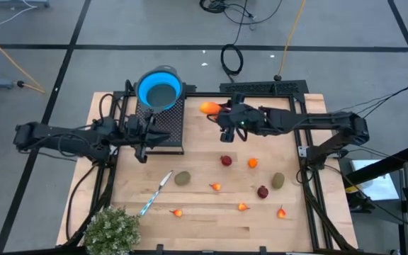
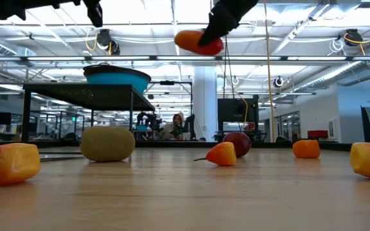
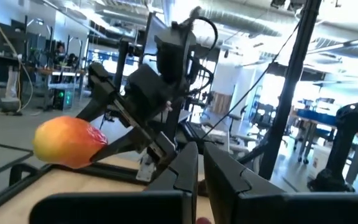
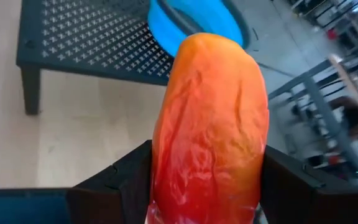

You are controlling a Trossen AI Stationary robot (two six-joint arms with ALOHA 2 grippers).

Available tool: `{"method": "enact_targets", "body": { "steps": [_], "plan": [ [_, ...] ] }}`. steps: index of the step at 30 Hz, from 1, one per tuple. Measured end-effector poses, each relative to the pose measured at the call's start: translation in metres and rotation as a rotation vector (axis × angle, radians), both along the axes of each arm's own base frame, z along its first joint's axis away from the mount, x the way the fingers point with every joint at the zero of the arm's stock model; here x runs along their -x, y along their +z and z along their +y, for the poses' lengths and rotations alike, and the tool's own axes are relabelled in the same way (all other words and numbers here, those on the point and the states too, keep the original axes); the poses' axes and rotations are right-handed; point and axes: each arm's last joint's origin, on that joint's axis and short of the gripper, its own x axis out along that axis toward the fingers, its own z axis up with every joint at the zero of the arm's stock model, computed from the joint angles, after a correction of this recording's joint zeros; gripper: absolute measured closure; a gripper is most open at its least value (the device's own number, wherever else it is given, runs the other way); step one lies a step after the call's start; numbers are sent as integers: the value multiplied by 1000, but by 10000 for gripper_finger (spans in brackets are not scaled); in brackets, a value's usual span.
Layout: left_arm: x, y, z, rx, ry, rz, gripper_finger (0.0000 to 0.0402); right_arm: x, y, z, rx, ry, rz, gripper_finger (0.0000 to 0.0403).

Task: Pick & Place Fruit
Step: Put the red mango into the blue strainer bowl on the shelf

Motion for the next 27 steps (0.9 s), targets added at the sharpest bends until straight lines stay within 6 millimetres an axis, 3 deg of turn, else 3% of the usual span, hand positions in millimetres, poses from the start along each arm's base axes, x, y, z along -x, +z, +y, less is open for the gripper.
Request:
{"method": "enact_targets", "body": {
  "steps": [8,16,21,27],
  "plan": [
    [-12,-1,0,42,-10,-33,305,-3,9,18,111,76,-20,179],
    [-41,21,1,-24,4,72,233,-7,19,29,218,158,-64,178],
    [-60,31,5,-75,36,212,209,-7,21,34,284,122,-51,180],
    [-65,37,16,-72,156,262,197,-5,21,40,361,72,-2,180]
  ]
}}
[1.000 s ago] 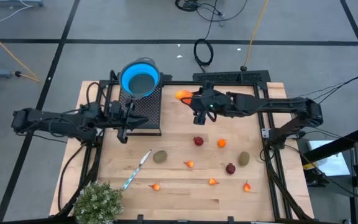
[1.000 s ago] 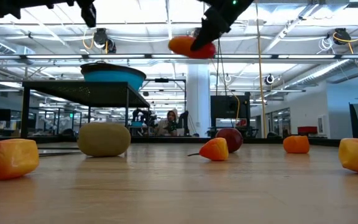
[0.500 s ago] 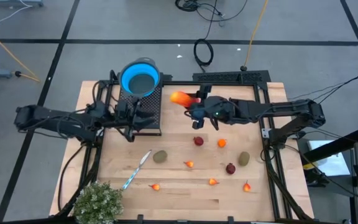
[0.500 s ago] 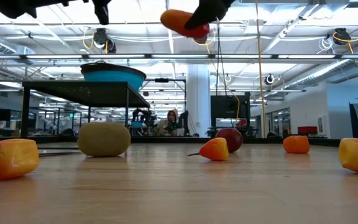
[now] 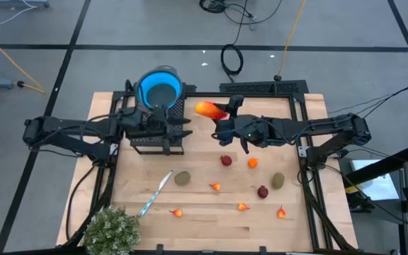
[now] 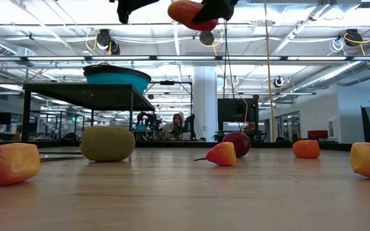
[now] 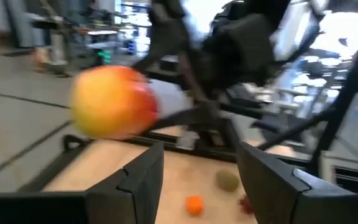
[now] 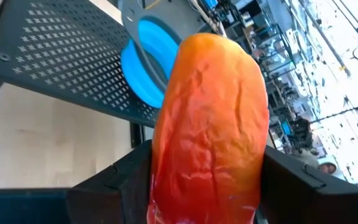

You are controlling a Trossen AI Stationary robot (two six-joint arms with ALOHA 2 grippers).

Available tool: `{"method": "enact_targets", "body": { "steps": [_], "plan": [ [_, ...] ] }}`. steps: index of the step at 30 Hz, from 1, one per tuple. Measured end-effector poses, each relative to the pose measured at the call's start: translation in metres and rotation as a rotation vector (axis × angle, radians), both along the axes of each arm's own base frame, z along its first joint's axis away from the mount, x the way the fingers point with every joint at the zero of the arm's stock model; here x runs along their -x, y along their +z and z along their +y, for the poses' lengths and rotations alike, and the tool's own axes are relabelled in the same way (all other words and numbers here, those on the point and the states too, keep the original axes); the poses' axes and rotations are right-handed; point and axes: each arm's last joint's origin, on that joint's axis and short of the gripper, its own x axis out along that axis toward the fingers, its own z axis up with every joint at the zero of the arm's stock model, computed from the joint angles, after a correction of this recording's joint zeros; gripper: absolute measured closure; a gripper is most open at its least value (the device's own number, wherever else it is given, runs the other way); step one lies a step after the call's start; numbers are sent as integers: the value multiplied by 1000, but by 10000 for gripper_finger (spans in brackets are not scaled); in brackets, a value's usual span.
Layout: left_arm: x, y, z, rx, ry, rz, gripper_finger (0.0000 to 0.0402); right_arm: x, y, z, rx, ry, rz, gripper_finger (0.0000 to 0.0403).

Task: Pick & Place Fruit
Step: Put the red mango into the blue strainer bowl on the shelf

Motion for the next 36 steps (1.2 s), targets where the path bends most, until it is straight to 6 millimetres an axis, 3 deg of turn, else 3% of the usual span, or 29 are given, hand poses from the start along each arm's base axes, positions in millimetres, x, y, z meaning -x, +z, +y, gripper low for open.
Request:
{"method": "enact_targets", "body": {
  "steps": [7,17,22,36],
  "plan": [
    [2,1,15,12,139,-5,198,0,1,2,18,17,9,178],
    [3,8,21,6,43,-81,169,-2,6,2,72,39,-8,177],
    [3,8,26,4,90,-81,155,-2,7,2,72,39,-18,181],
    [-24,-5,32,32,32,-148,146,-4,11,3,54,58,-68,179]
  ]
}}
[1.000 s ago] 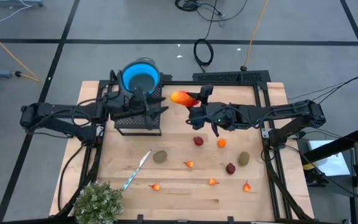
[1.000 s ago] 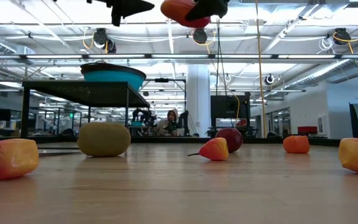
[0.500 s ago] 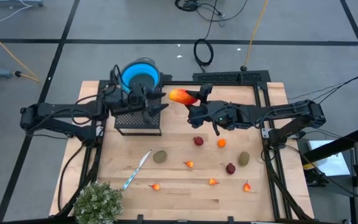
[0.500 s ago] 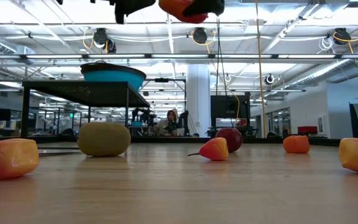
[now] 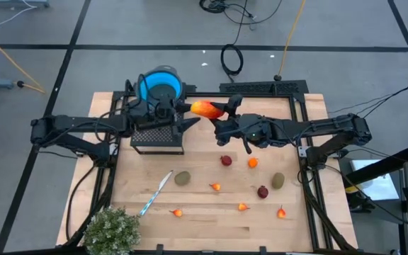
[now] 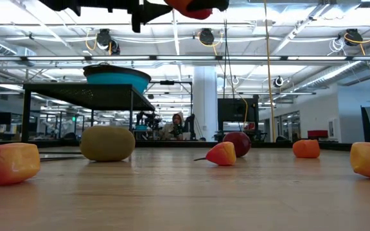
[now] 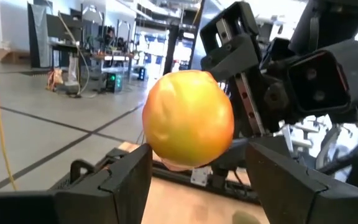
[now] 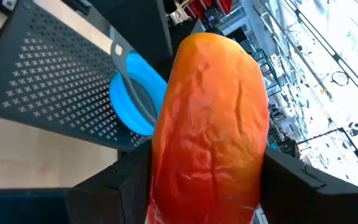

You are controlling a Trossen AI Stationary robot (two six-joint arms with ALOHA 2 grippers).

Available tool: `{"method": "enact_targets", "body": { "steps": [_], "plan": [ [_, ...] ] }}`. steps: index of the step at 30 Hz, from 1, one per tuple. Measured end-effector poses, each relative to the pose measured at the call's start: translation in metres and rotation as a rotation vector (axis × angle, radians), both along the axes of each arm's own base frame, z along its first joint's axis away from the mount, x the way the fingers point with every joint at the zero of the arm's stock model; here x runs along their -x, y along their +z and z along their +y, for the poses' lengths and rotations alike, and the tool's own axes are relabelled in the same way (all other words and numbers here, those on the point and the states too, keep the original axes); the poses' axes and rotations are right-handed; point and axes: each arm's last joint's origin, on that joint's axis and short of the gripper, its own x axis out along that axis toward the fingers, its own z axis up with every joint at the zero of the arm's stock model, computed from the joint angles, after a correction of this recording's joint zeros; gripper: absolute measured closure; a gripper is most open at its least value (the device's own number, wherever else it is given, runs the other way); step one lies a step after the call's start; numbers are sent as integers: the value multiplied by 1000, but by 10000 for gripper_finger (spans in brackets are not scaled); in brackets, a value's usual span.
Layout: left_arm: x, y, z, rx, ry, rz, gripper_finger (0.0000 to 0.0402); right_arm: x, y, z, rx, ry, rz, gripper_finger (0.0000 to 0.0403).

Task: Pick & Place Fruit
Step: Put the red mango into the blue strainer bowl on the shelf

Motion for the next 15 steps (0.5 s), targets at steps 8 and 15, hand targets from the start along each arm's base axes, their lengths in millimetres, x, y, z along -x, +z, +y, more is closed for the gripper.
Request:
{"method": "enact_targets", "body": {
  "steps": [8,15],
  "plan": [
    [0,3,0,15,9,-34,146,0,1,1,-55,23,-34,180],
    [1,7,-1,15,12,-78,146,-1,2,1,-122,34,-88,181]
  ]
}}
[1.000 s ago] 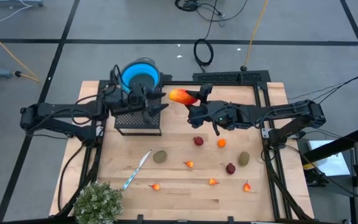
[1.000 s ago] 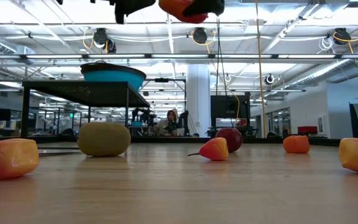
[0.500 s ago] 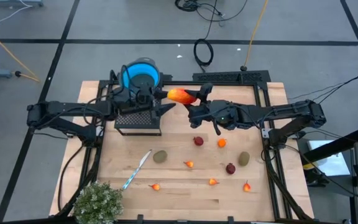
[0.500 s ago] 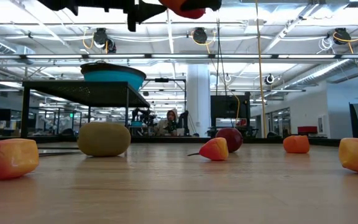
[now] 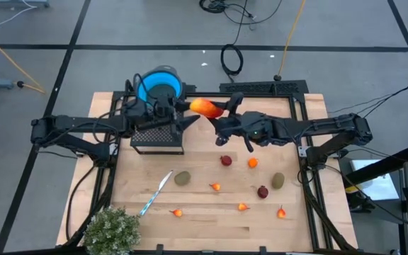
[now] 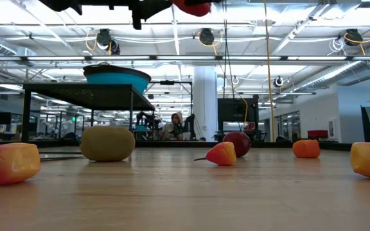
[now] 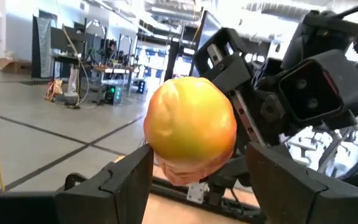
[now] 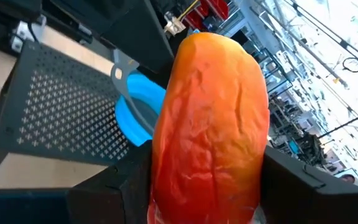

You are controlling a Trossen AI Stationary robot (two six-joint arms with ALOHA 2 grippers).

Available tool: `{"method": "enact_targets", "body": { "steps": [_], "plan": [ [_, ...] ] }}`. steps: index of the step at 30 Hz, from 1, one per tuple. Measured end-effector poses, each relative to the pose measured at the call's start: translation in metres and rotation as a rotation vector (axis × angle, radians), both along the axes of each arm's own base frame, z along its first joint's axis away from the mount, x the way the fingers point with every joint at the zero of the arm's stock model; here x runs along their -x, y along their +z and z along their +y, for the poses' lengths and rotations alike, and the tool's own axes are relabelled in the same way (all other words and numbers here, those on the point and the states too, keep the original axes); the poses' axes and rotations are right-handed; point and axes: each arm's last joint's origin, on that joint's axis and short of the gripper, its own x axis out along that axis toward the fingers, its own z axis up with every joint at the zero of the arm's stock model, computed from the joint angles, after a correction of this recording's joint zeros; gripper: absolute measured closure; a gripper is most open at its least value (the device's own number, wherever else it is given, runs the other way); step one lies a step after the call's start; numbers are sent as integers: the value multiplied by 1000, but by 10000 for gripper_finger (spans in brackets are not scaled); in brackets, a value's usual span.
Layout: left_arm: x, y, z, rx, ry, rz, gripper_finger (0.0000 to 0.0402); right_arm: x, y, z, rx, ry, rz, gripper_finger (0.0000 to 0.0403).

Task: Pick & Place Fruit
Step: Put the red mango into the blue strainer bowl on the shelf

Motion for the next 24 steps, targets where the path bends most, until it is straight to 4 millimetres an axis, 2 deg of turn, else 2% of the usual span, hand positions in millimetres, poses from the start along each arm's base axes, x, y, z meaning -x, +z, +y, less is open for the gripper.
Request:
{"method": "enact_targets", "body": {
  "steps": [8,15,24],
  "plan": [
    [2,2,4,-3,15,-23,146,-1,4,0,-3,11,-42,182],
    [4,7,10,47,73,-60,146,-3,-4,2,-3,39,8,181],
    [3,6,8,44,35,-44,146,-3,-2,1,4,21,-3,181]
  ]
}}
